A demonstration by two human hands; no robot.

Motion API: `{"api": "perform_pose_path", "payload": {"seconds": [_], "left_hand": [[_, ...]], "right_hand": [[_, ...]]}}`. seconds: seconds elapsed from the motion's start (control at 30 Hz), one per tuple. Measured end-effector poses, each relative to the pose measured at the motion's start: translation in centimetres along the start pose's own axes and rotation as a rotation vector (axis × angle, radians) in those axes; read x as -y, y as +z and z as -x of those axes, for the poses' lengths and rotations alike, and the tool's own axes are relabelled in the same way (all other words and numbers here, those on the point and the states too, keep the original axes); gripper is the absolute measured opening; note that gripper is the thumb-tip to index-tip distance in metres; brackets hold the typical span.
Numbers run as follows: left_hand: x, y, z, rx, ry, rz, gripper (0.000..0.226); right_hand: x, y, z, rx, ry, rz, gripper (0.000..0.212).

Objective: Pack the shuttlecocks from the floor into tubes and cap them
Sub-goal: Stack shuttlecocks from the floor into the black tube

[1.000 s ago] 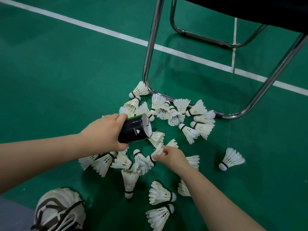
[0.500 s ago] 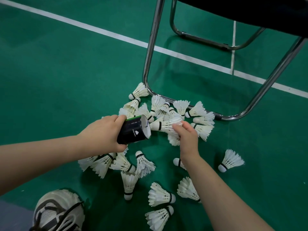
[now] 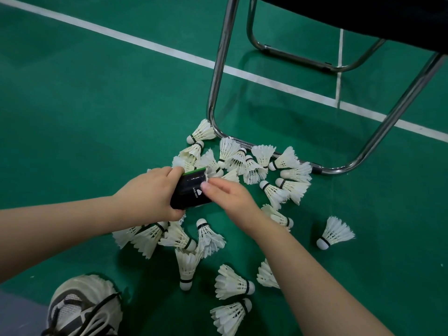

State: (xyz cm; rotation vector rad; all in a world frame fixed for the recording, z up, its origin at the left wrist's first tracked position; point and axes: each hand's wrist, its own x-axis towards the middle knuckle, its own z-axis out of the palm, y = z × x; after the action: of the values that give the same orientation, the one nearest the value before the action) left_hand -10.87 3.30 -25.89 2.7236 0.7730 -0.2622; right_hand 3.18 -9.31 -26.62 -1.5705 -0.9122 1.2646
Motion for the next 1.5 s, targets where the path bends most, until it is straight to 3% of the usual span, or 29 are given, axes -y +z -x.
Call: {"api": "perform_pose_path", "payload": {"seconds": [0.13, 0.3, 0.37, 0.53, 0.6, 0.7, 0.8, 0.9, 1.2, 1.33, 1.5], "left_hand": [[-0.2, 0.0, 0.4, -0.009, 0.025, 0.001, 0.051], [-1.0, 0.4, 0.8, -0.015, 0.143, -0.073, 0.058], [-1.2, 0.5, 0.5, -0.026, 0.150, -0.076, 0.056], [-1.4, -0.3, -0.2, -0.021, 0.067, -0.008, 0.055], [-1.1, -0.4, -0.1, -0.013, 0.049, -0.018, 0.056], [-0.4, 0.0, 0.3, -0.001, 0.013, -0.014, 0.058], [0.1, 0.2, 0.4, -0.003, -0.004, -0.004, 0.059], [0.2, 0.3, 0.2, -0.010, -0.007, -0.009, 0.057], [-0.1, 0.3, -0.4, -0.001, -0.008, -0.025, 0.059], [0.1, 0.4, -0.3, -0.013, 0.003, -0.033, 0.059], [0.2, 0.3, -0.4, -0.021, 0.003, -0.027, 0.058]], "right_hand": [[0.1, 0.8, -0.2, 0.131, 0.069, -0.045, 0.034], [0.2, 0.6, 0.1, 0.323, 0.117, -0.001, 0.023], [-0.1, 1.0, 0.2, 0.234, 0.086, 0.040, 0.010], [0.1, -0.2, 0.4, -0.403, -0.083, -0.147, 0.023], [-0.1, -2.1, 0.4, -0.604, -0.042, -0.079, 0.023], [-3.0, -5.6, 0.4, -0.746, 0.126, 0.201, 0.014], [-6.5, -8.3, 1.1, -0.807, 0.346, 0.382, 0.037], [-8.4, -9.0, 1.4, -0.791, 0.468, 0.469, 0.042], [-9.1, -7.9, 0.1, -0.677, 0.548, 0.356, 0.038], [-8.1, -8.0, 0.0, -0.698, 0.482, 0.106, 0.037], [-6.2, -6.8, 1.0, -0.854, 0.206, -0.066, 0.022]]}}
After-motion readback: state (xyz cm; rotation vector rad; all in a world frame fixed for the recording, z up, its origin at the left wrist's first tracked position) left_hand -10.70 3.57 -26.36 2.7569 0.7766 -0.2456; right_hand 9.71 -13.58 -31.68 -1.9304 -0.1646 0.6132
